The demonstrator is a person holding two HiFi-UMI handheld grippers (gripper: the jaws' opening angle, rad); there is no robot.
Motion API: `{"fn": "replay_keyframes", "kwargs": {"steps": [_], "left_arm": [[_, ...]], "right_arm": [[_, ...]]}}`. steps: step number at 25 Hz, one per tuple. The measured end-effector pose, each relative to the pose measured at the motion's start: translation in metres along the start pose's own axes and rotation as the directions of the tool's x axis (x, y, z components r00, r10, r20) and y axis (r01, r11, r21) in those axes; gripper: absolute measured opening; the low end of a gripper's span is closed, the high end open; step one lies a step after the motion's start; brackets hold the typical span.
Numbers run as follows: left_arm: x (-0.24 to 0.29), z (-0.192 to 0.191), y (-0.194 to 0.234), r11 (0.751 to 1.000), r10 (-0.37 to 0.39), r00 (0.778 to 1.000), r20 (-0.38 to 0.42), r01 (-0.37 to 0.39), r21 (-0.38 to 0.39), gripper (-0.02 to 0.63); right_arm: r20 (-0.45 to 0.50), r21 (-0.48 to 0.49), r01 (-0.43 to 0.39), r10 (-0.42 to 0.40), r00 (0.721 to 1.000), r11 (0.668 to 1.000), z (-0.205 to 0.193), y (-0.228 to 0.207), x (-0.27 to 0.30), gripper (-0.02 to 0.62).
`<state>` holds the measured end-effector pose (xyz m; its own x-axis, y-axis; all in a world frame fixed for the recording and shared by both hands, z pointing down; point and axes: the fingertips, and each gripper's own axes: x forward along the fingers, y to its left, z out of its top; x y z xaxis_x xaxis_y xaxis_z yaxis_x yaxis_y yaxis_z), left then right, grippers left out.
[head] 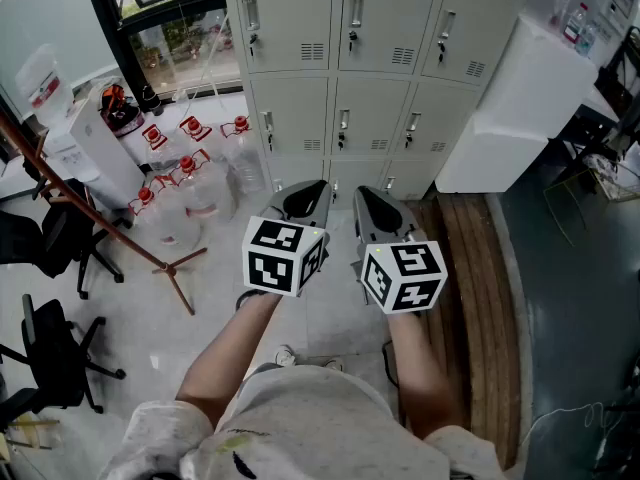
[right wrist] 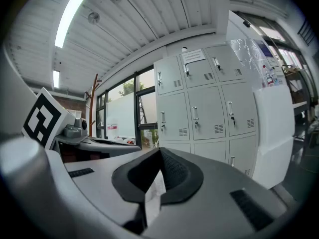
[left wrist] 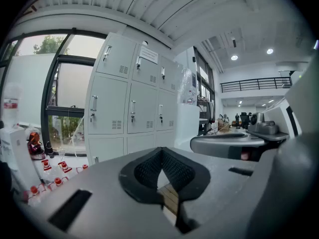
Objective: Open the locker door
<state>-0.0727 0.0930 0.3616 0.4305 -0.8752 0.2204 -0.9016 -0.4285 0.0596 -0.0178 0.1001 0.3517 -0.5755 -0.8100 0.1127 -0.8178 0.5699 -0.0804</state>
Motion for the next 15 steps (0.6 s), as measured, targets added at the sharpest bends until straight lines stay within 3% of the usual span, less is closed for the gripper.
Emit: {"fn": "replay_keyframes", "kwargs": {"steps": [15], "left_arm": [[0.031, 0.005, -0.036, 1.000, 0.009, 1.000, 0.009, -0.009, 0.014, 0.006]], "right_arm": [[0.026, 0.010, -0.031, 0.031, 0.999, 0.999, 0.002, -0.036, -0.014, 0.003]]}}
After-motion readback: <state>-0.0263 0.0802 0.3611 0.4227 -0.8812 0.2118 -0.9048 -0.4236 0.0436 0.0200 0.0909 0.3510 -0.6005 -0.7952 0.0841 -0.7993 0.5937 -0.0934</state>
